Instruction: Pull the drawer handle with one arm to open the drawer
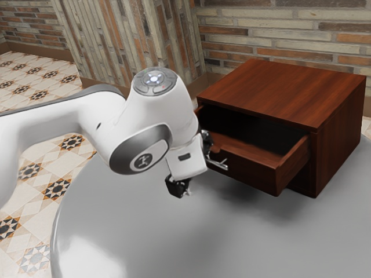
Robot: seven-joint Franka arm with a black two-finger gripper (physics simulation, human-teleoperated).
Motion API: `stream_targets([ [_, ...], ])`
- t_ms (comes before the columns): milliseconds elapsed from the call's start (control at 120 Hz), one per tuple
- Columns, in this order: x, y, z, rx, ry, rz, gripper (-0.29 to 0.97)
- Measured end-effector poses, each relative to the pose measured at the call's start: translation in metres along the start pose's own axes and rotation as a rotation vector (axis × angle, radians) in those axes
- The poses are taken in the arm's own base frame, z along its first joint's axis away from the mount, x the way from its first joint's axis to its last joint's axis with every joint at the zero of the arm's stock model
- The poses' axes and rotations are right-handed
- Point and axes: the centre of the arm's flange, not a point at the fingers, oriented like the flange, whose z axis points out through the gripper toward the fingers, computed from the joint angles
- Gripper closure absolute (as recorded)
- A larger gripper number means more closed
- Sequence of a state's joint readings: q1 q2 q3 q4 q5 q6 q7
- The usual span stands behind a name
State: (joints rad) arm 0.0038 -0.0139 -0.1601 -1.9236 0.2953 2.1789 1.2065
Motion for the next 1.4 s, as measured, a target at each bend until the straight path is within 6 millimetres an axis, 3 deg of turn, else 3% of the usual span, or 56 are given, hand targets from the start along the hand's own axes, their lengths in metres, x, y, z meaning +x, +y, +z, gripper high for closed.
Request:
stream_targets([
  [158, -0.002, 0.011, -0.003, -0.005, -0.007, 0.002, -0.02],
  [483, -0.012, 0.025, -0.016, 0.003, -0.023, -0.009, 0.08],
  [575, -0.015, 0.027, -0.036, 0.032, -0.020, -0.015, 0.23],
  [658, -0.025, 0.028, -0.054, 0.061, -0.023, -0.035, 0.17],
  [792, -0.025, 0.031, -0.084, 0.108, -0.014, -0.039, 0.09],
  [1167, -0.045, 0.007, -0.111, 0.064, 0.068, -0.214, 0.02],
  [1300, -0.061, -0.019, -0.127, 0.007, 0.063, -0.422, 0.01],
  [1400, -0.061, -0.031, -0.129, -0.065, 0.082, -0.586, 0.01],
])
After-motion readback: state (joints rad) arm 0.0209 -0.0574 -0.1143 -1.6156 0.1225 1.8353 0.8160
